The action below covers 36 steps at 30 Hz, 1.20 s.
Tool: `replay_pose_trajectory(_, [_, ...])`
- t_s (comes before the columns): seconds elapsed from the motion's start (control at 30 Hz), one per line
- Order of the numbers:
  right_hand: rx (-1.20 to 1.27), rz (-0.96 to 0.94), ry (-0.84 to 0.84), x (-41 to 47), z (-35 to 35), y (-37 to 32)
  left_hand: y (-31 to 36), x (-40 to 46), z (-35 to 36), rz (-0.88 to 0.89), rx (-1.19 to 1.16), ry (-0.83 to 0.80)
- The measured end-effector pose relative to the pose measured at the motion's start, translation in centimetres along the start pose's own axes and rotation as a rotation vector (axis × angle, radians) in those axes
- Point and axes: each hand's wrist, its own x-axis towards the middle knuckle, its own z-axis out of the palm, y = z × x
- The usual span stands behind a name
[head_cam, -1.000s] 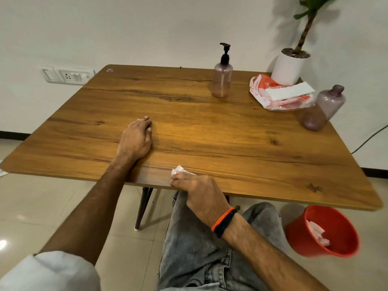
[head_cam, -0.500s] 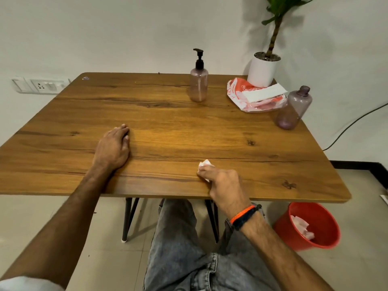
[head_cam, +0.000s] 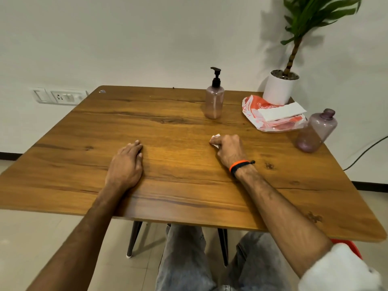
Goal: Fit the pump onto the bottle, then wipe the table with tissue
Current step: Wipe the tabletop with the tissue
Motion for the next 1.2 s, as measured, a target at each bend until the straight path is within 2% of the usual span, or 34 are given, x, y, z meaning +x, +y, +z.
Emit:
replay_pose_trajectory(0.17, [0.019, 0.06, 0.046, 4.0, 0.2, 0.5, 0.0, 0.2, 0.0, -0.014, -0.014, -0.009])
replay_pose_trajectory(0.33, [-0.009, 0.076, 0.006, 5.2, 1.3, -0.8, 0.1, 0.5, 0.3, -0.009, 0.015, 0.018])
replay_pose_trajectory(0.47, [0.002, -0.142, -0.121, 3.3, 3.3, -4.6, -0.1, 0.7, 0.4, -0.011, 0.023, 0.023])
replay_pose_trajectory(0.63, [0.032, -0.386, -0.188, -2.0, 3.1, -7.9, -0.1, 0.6, 0.4, -0.019, 0.022, 0.019])
replay_pose_trajectory(0.73, [0.178, -0.478, -0.283, -5.2, 2.0, -7.9, -0.1, 0.6, 0.5, -0.015, 0.022, 0.02])
replay_pose_trajectory(0.8, [0.306, -0.447, -0.246, -5.5, 1.0, -7.3, -0.2, 0.5, 0.4, -0.015, 0.018, 0.016])
replay_pose_trajectory(0.87, [0.35, -0.323, -0.105, -4.0, 0.2, -5.8, -0.2, 0.4, 0.4, -0.013, 0.016, 0.011])
replay_pose_trajectory(0.93, [0.278, -0.168, 0.002, -1.9, -0.5, -3.8, -0.2, 0.4, 0.4, -0.015, 0.022, 0.009])
replay_pose_trajectory(1.0, [0.166, -0.096, 0.014, -0.8, -0.6, -2.3, -0.1, 0.4, 0.3, -0.02, 0.024, 0.006])
replay_pose_trajectory(1.07, [0.1, -0.131, -0.04, -1.0, -0.3, -2.0, -0.2, 0.4, 0.2, -0.016, 0.02, 0.002])
replay_pose_trajectory(1.2, [0.092, -0.318, -0.153, -4.7, 0.2, -4.7, -0.2, 0.3, 0.3, -0.016, 0.025, 0.005])
